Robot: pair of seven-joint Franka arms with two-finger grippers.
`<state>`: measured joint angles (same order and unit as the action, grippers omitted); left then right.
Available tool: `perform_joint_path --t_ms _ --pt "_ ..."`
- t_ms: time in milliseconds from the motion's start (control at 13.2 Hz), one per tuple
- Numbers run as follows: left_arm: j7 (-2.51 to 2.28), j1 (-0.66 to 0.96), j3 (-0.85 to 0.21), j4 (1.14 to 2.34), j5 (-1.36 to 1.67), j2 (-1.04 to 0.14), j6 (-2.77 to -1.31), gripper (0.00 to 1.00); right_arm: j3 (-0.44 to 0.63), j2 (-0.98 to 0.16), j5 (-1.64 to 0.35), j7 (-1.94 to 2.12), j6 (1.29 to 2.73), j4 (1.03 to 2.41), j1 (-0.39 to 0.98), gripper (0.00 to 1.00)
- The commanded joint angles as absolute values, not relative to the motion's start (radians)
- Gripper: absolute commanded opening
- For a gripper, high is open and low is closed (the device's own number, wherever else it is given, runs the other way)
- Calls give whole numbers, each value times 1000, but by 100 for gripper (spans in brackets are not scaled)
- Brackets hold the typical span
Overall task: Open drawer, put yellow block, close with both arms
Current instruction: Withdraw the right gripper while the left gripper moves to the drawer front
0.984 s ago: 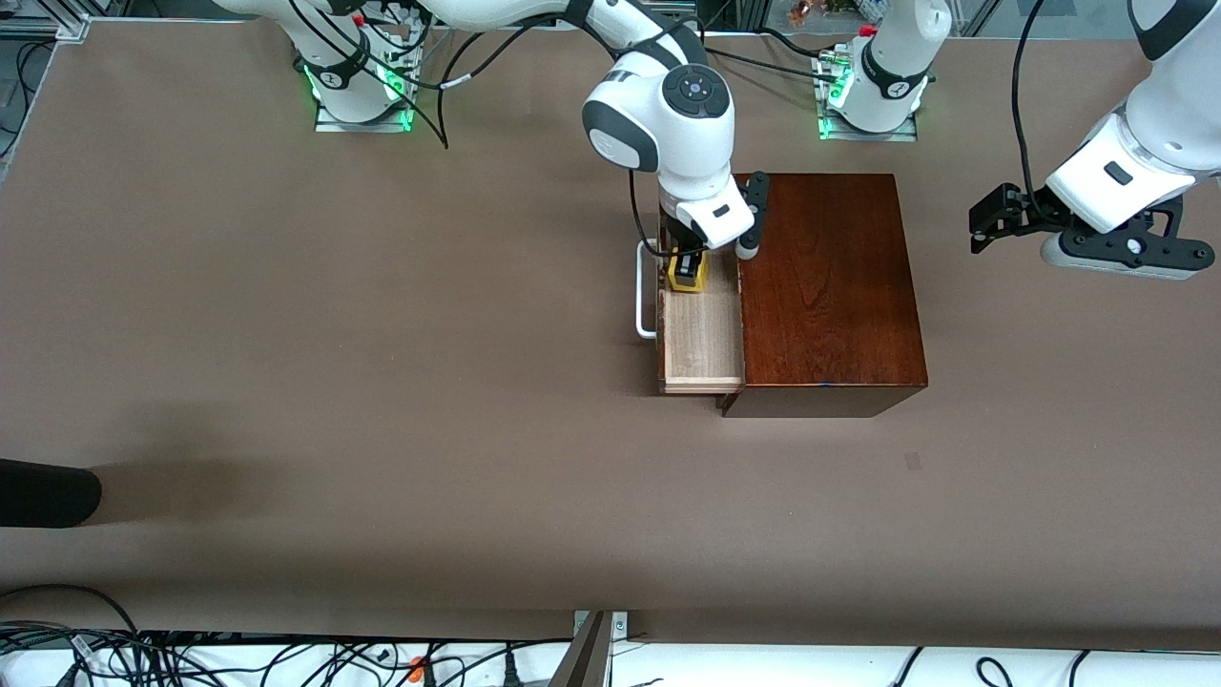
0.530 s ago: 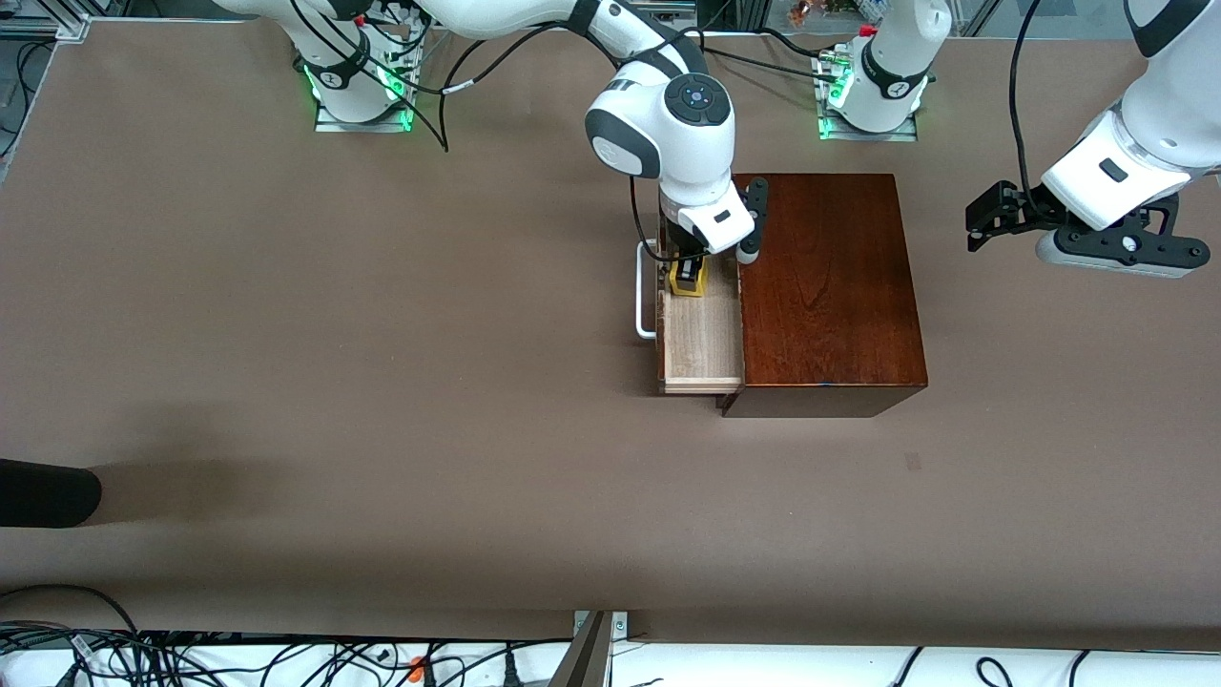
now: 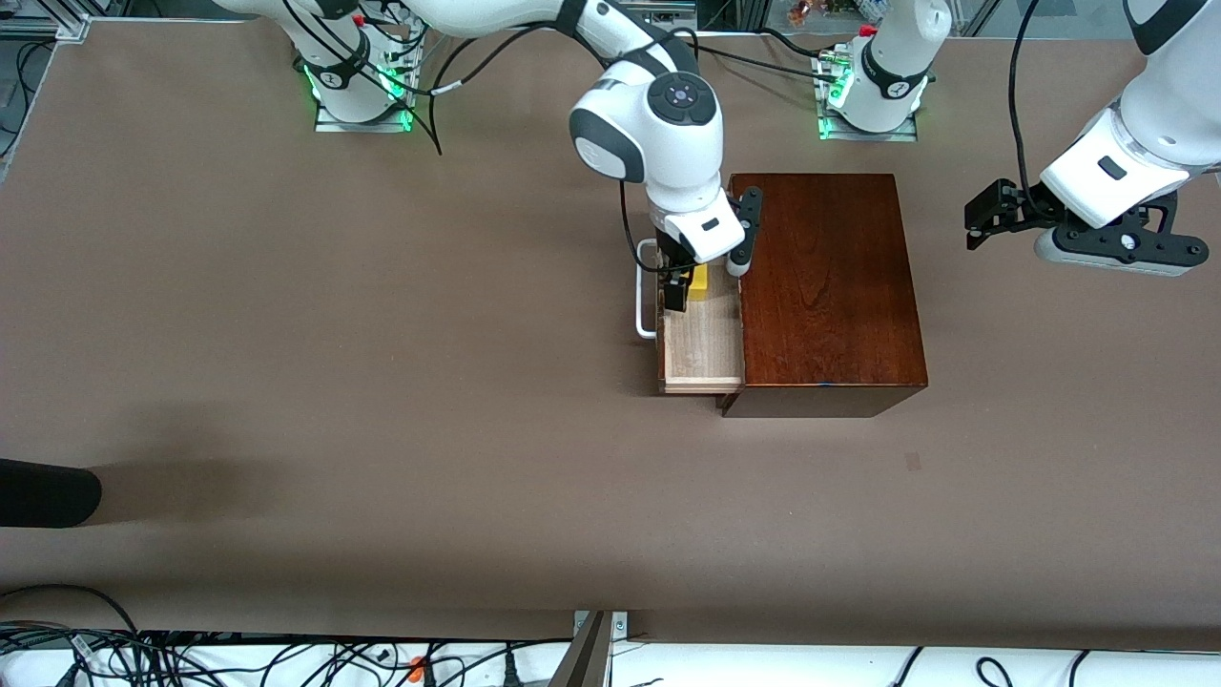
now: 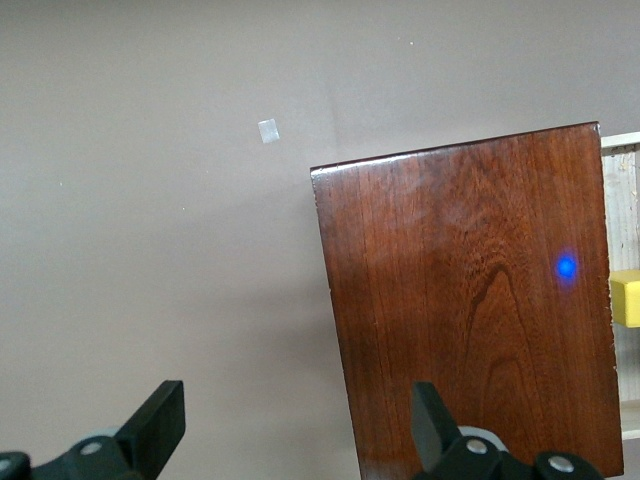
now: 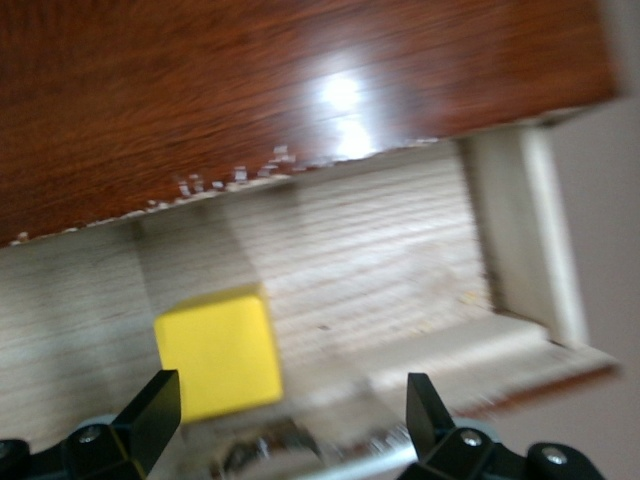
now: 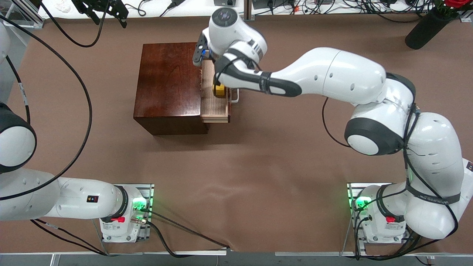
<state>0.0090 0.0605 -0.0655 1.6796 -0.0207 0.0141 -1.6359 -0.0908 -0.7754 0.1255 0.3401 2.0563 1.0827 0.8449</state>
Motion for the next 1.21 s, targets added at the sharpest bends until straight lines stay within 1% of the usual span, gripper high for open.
perform_joint_path --t_ms 0,76,227,378,454,530,605,757,832,984,1135 --pt "32 61 -66 1674 -2 25 -1614 100 -97 -649 40 344 1967 1092 741 100" --pt "32 61 -67 1672 -2 25 -1611 100 -97 -606 11 344 1921 1092 689 100" --pt "98 63 -72 1674 11 23 -1579 100 -95 -534 -6 359 1873 1100 582 100" --pt "271 64 -78 1674 49 18 -1531 100 -94 -483 -44 359 1760 1098 465 100" --pt "367 67 -80 1675 69 9 -1510 100 -92 -456 -101 359 1693 1098 401 100" --pt "452 75 -96 1677 101 -21 -1502 100 -83 -415 -113 347 1628 1098 350 100" --pt "509 81 -101 1677 132 -50 -1500 100 -40 -387 -115 342 1599 1103 338 100" --pt "557 113 -149 1674 155 -109 -1517 100 64 -350 -129 324 1562 1123 337 100" --pt "595 123 -190 1674 178 -141 -1558 100 90 -316 -129 298 1552 1150 337 100" --pt "769 124 -254 1677 209 -202 -1707 100 109 -217 -127 198 1552 1248 337 100" --pt "892 126 -358 1675 218 -270 -1857 100 136 -122 -124 103 1554 1357 337 100"
